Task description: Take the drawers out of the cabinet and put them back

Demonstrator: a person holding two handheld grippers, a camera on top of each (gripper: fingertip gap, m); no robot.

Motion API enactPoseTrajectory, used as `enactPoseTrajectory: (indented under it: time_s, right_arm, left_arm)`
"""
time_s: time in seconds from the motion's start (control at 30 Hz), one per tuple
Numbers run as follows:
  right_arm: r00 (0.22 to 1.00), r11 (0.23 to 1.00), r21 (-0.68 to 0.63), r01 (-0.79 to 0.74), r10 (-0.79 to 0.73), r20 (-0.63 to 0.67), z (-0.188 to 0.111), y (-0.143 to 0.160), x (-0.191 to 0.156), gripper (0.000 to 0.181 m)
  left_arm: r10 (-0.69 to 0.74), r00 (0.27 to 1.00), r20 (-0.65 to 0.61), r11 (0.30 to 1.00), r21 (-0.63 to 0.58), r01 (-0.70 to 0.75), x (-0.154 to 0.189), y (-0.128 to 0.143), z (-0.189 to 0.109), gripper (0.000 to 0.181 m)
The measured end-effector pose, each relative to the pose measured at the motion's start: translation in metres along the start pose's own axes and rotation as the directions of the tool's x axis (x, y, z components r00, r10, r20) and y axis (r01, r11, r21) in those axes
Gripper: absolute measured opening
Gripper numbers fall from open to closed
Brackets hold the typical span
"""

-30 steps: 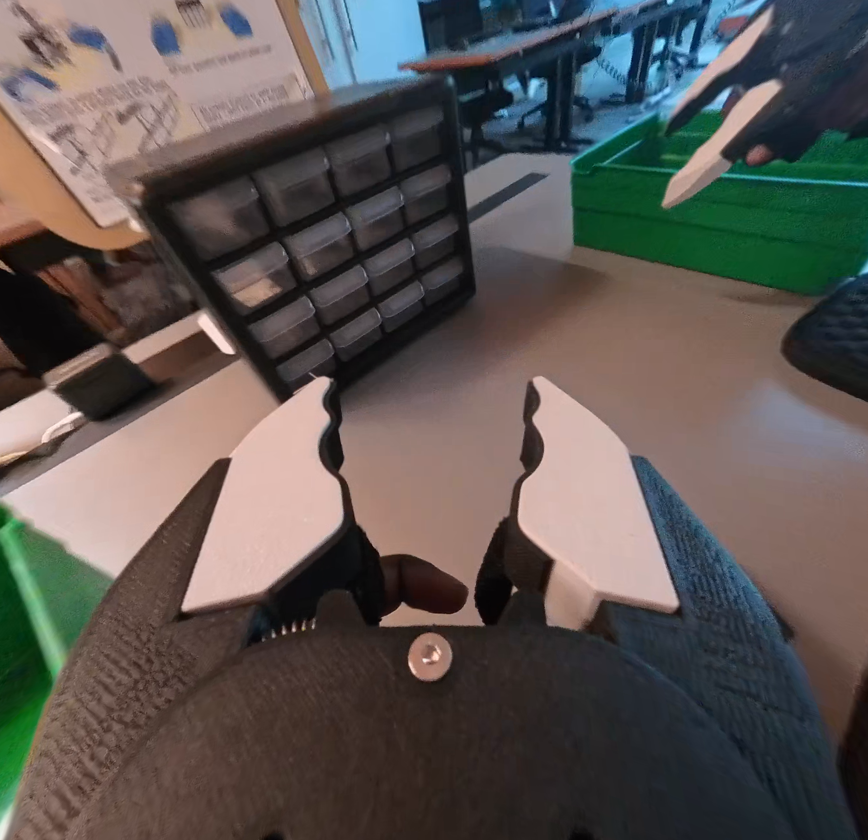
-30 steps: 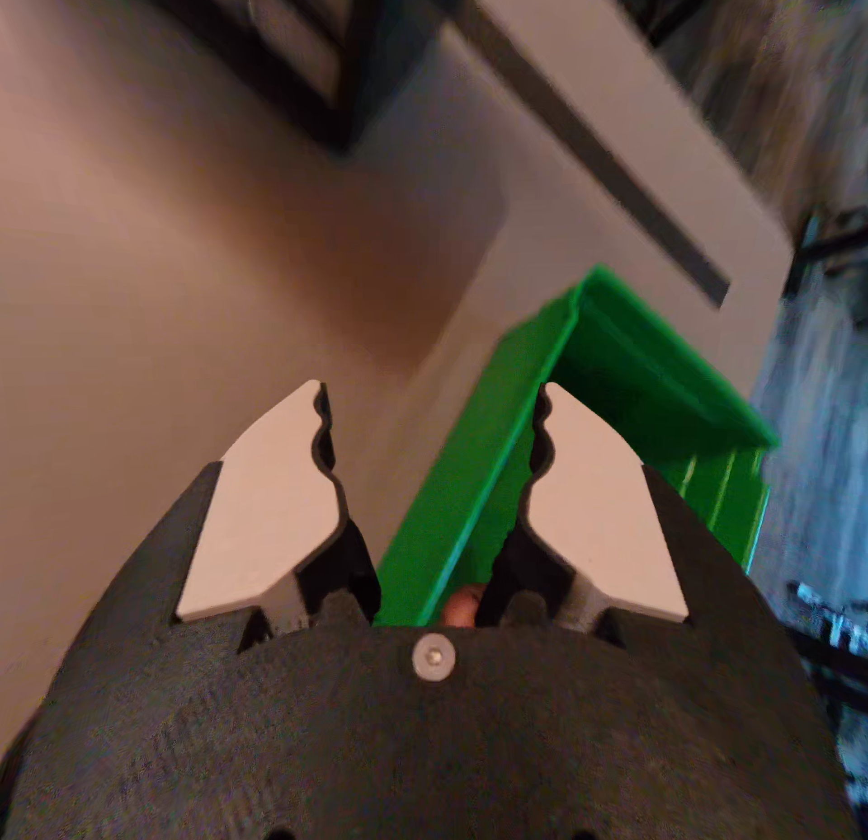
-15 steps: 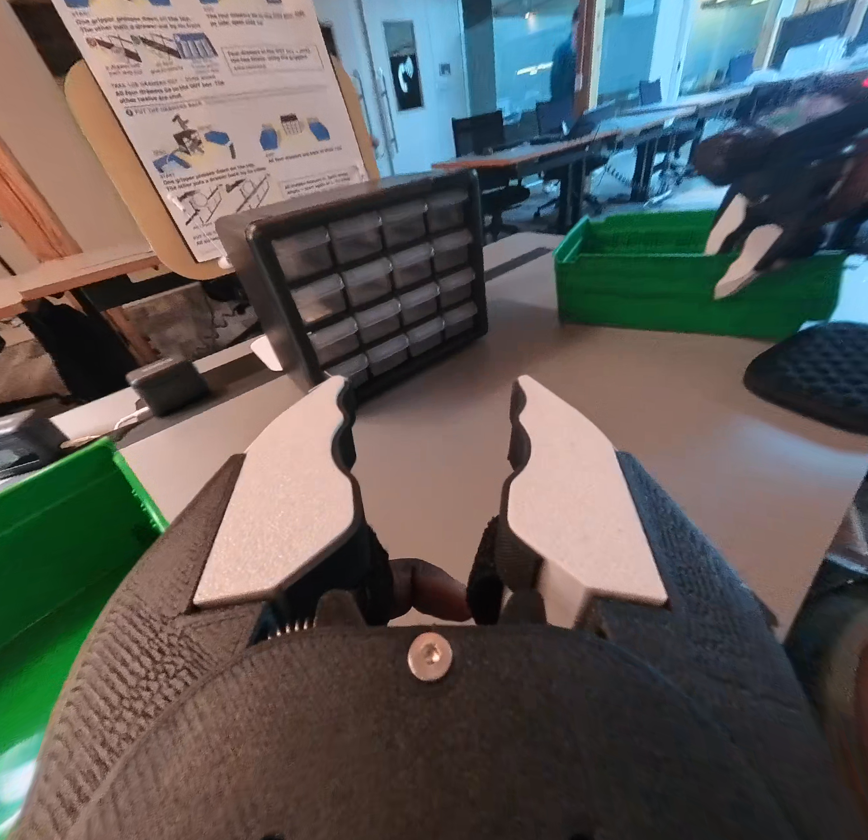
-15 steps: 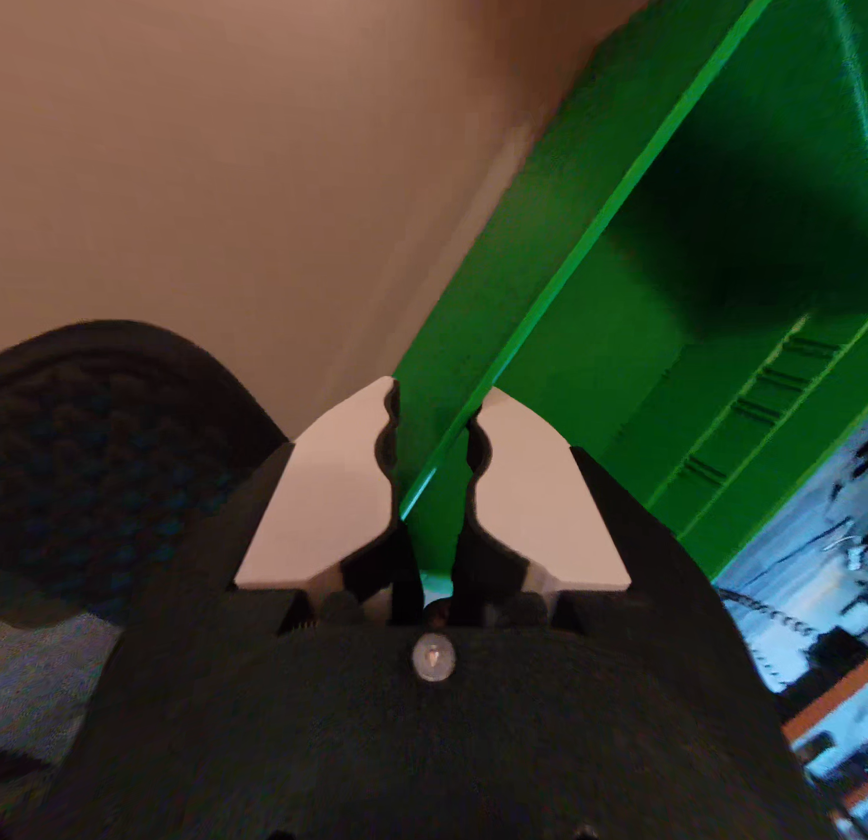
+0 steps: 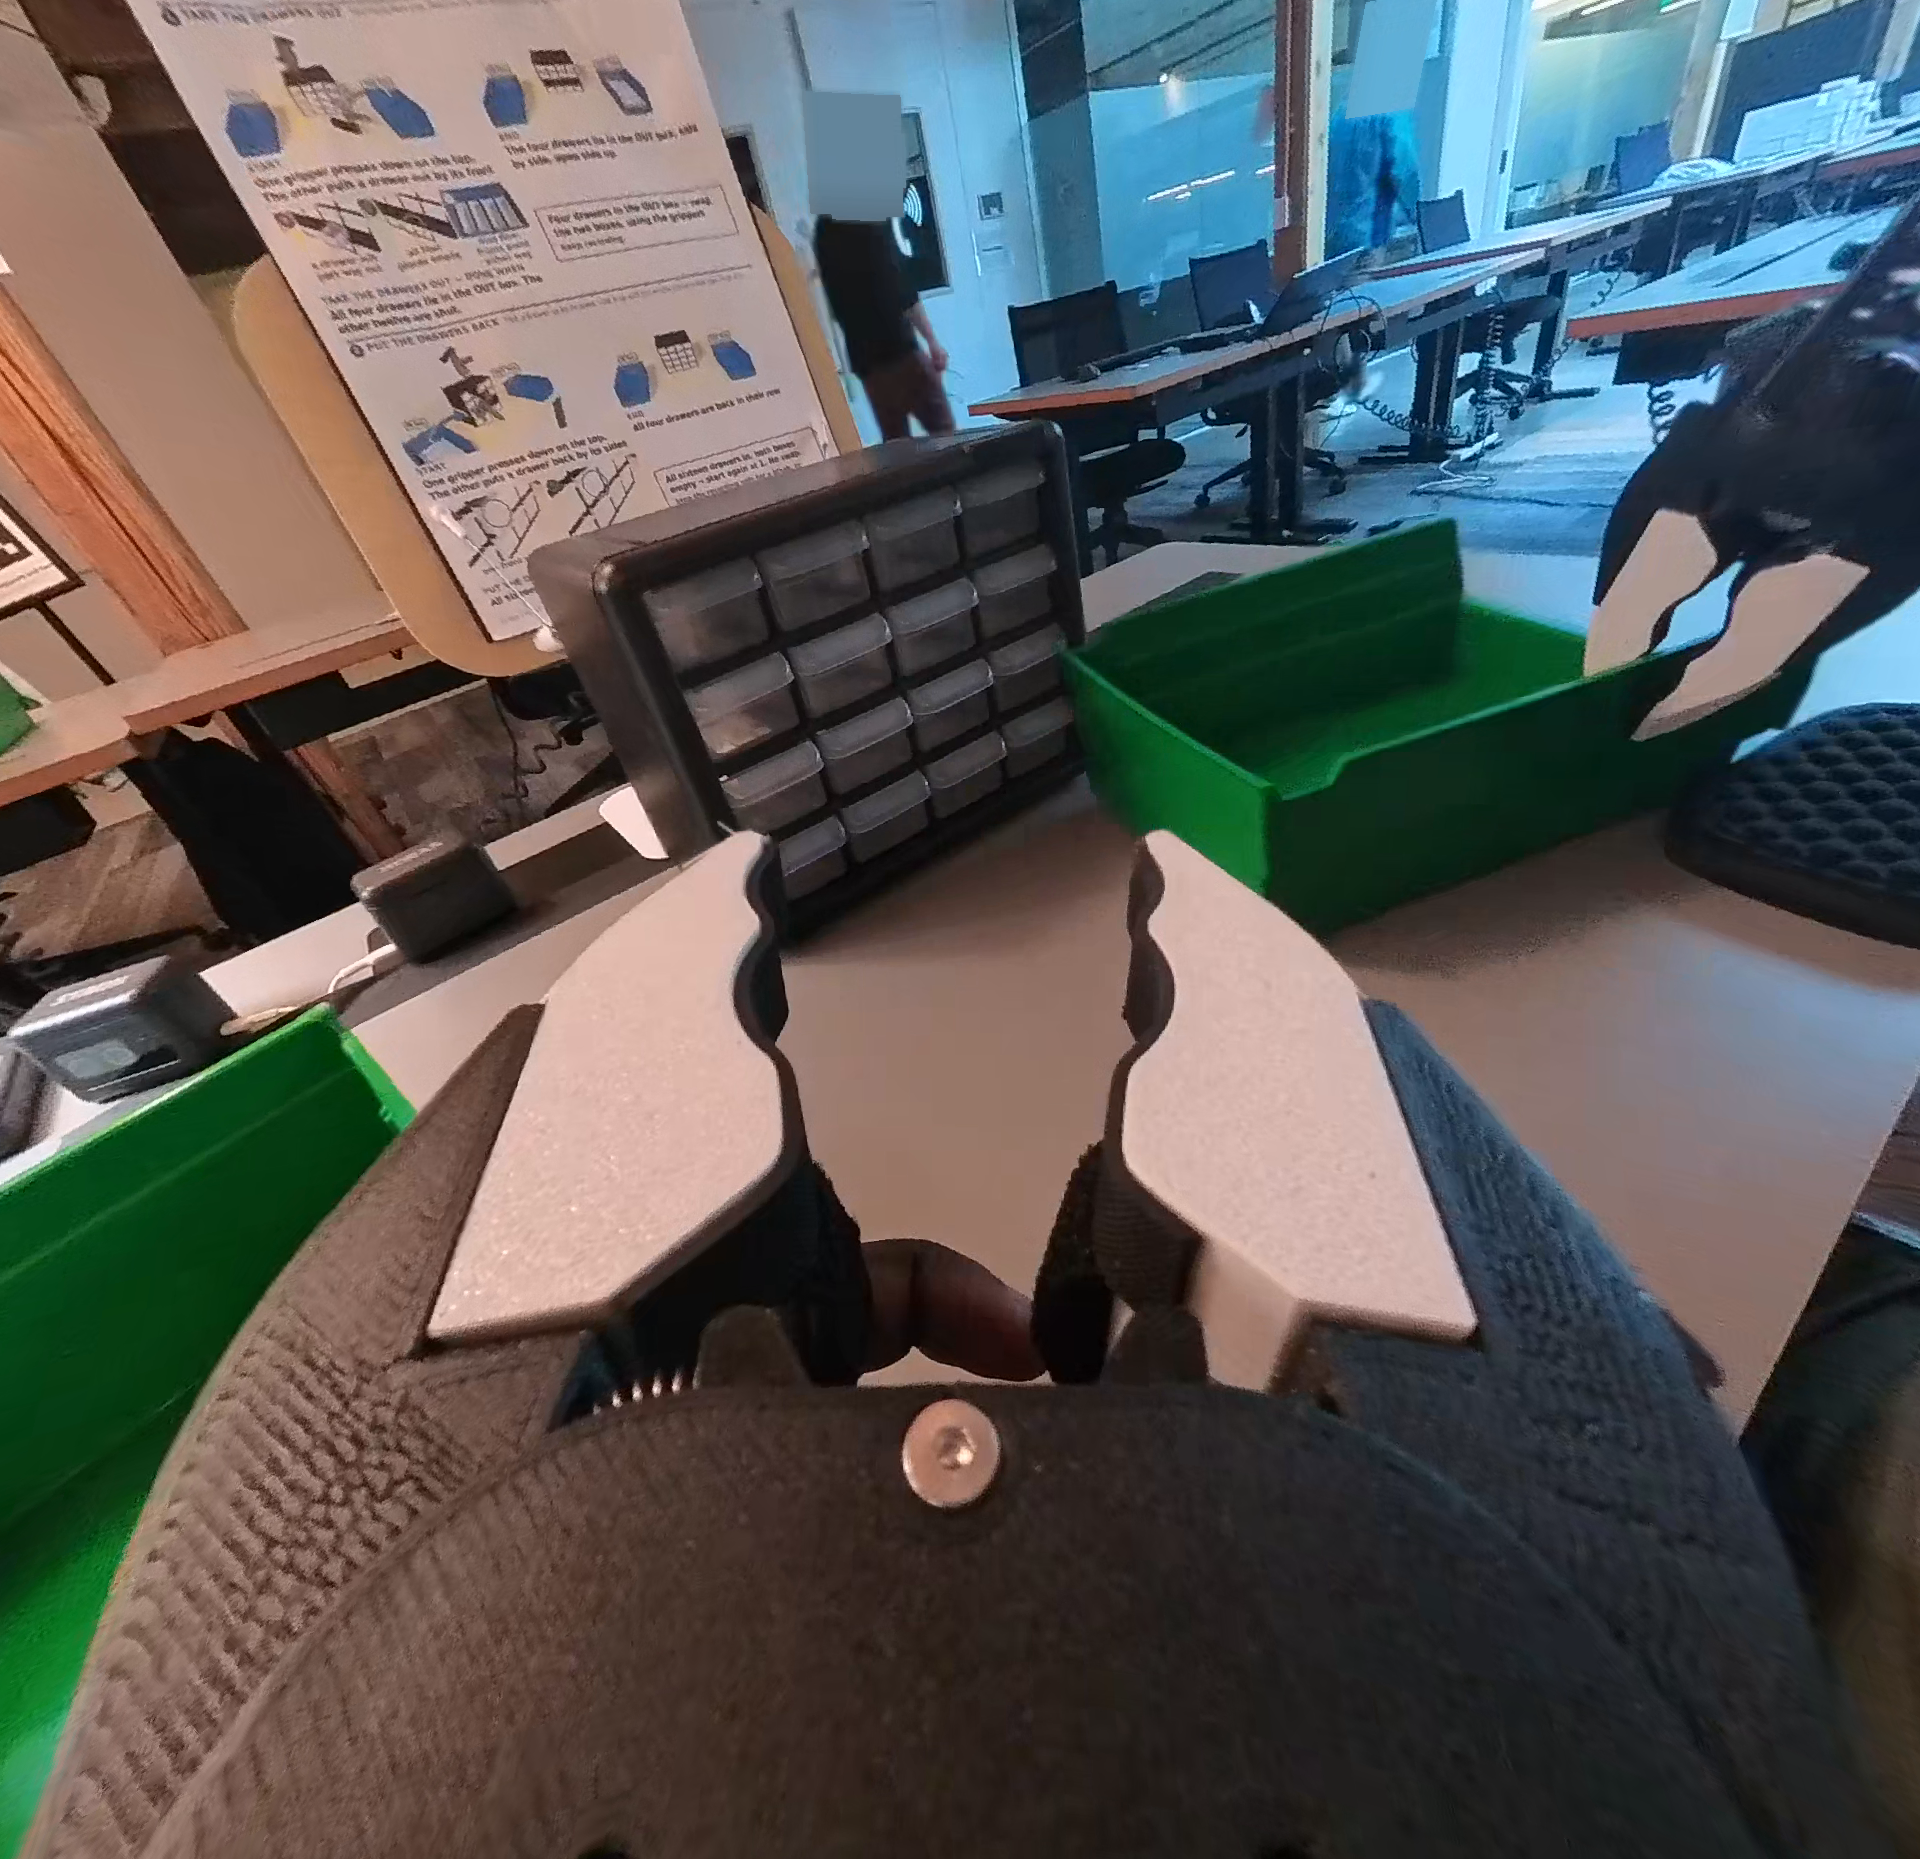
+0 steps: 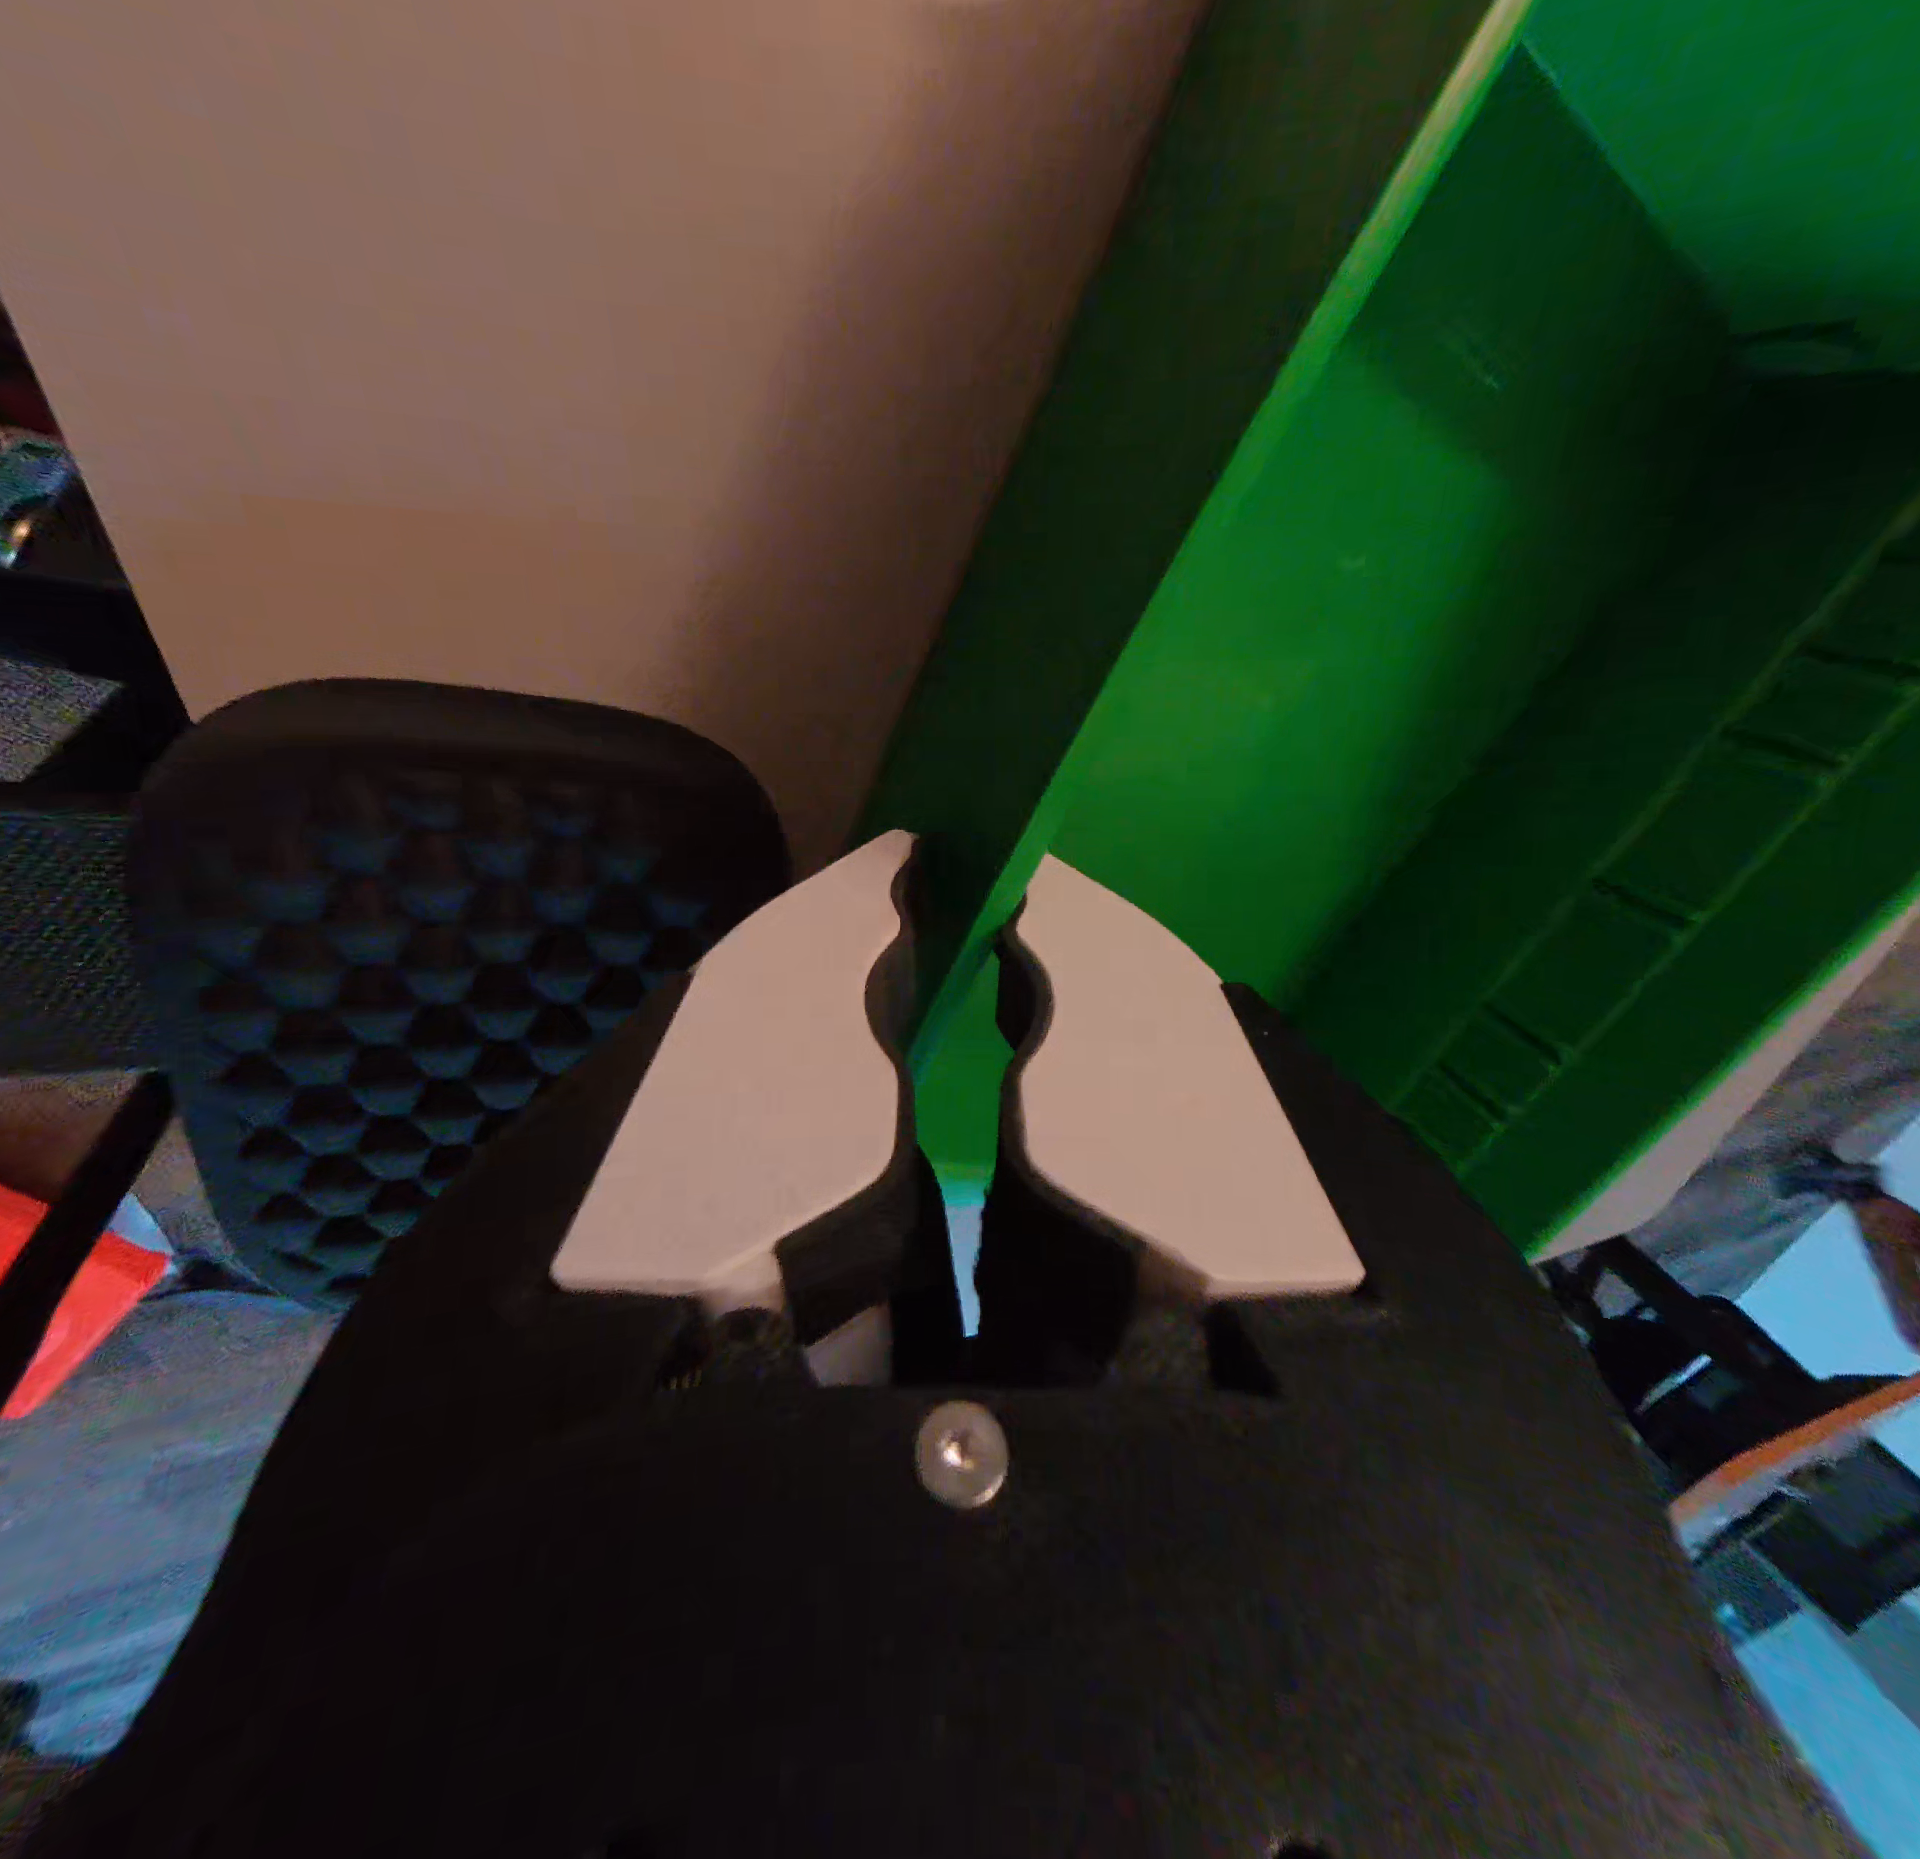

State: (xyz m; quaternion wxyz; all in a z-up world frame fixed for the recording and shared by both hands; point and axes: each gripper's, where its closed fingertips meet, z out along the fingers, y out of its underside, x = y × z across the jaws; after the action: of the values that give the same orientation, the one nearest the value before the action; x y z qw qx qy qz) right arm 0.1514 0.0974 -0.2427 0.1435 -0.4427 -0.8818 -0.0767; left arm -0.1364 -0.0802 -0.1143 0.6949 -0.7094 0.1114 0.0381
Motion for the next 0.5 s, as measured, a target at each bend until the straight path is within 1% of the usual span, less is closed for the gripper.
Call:
enactPoseTrajectory:
  time_s: [0.03, 0.17, 0.3, 0.5]
  right_arm:
    - [1.000, 1.000, -0.004, 0.013, -0.013, 0.008, -0.001, -0.004, -0.002, 0.011]
    - [0.996, 0.996, 0.043, 0.081, -0.083, 0.042, -0.005, -0.024, -0.012, 0.009]
    - [0.987, 0.984, 0.088, 0.156, -0.159, 0.027, -0.006, -0.048, -0.016, 0.009]
    - [0.964, 0.946, 0.189, 0.263, -0.264, -0.024, -0.004, -0.109, -0.010, 0.012]
  left_arm:
    - [0.007, 1.000, 0.005, 1.000, -0.002, -0.007, -0.001, 0.000, -0.001, 0.063]
    - [0.022, 1.000, 0.016, 1.000, -0.005, -0.022, -0.006, -0.001, -0.006, 0.063]
    - [0.025, 0.999, 0.020, 1.000, -0.013, -0.024, -0.010, 0.000, -0.011, 0.063]
    - [0.057, 0.998, 0.008, 0.997, -0.043, -0.057, -0.012, -0.002, -0.023, 0.063]
